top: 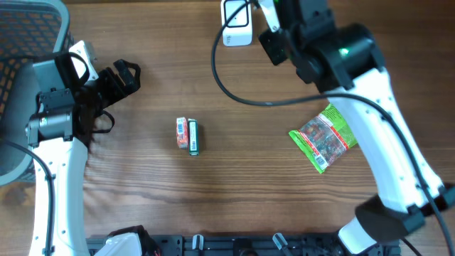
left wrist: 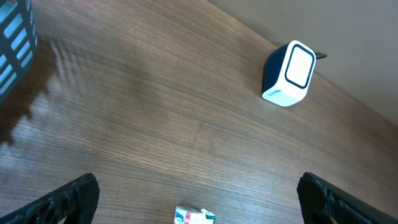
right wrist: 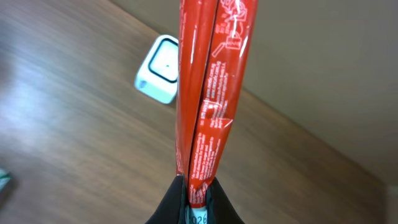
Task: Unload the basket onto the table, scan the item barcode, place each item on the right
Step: 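Carry the red stick to the white scanner with the right gripper, then hold the red stick's end against the white scanner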
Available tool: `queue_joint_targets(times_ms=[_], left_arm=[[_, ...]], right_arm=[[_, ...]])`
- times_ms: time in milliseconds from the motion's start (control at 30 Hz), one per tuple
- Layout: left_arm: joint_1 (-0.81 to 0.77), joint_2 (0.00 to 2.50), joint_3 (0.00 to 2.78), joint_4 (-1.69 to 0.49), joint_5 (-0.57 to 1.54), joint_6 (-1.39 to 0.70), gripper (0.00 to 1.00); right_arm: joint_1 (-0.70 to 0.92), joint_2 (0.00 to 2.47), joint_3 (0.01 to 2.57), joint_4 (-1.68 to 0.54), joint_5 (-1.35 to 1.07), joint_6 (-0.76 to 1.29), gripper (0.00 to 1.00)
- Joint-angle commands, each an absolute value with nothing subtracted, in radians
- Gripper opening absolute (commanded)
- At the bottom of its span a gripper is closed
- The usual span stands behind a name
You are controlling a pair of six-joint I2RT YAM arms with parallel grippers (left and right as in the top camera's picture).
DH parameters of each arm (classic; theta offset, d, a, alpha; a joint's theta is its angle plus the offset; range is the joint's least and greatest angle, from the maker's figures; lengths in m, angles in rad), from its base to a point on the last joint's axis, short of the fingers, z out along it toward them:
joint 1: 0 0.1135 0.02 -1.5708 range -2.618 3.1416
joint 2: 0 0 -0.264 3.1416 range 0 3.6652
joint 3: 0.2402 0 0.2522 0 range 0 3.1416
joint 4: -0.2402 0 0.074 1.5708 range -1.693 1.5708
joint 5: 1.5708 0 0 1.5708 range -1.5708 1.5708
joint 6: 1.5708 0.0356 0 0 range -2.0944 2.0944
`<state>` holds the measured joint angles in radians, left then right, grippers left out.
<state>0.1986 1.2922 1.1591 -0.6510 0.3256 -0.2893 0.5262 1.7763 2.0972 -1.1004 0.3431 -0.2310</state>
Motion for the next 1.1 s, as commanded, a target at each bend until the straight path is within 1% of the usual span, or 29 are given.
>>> queue_joint_targets(times_ms=[0,100,267,433,533,633,800,933,1067], left_arm=[[0.203,1.296,1.173,-0.648,0.320,-0.273,1.00],[0.203,1.296,1.173,-0.648,0.320,-0.272,1.00],[0.203,1.296,1.173,-0.648,0.320,-0.272,1.00],[0.203,1.296,1.173,-0.648,0.320,-0.272,1.00],[0.203,1.296,1.173,-0.648,0.320,-0.272,1.00],[0.203,1.296,1.173,-0.648,0.320,-0.272,1.00],[0.203,1.296,1.173,-0.648,0.320,-0.273,1.00],[0.203,1.296,1.173,-0.648,0.320,-0.273,1.00],[0.203,1.296,1.172,-0.648,0.320,-0.272,1.00]], right_arm=[[0.524,1.921,2.107,-1.059,0.585,-0.296,0.04],[0.526,2.013,2.107,-0.967,0.672,-0.353,0.04],[0.533,2.172,2.107,-0.822,0.711,-0.461,0.04],[0.533,2.280,2.106,-0.675,0.773,-0.540,0.04],[0.532,2.342,2.105,-0.544,0.854,-0.644,0.04],[0.533,2.404,2.105,-0.424,0.875,-0.736,0.04],[0.529,2.487,2.105,-0.360,0.890,-0.817,0.04],[0.511,2.565,2.104,-0.236,1.003,-0.911,0.04],[0.510,2.597,2.101,-0.226,1.002,-0.948,0.04]])
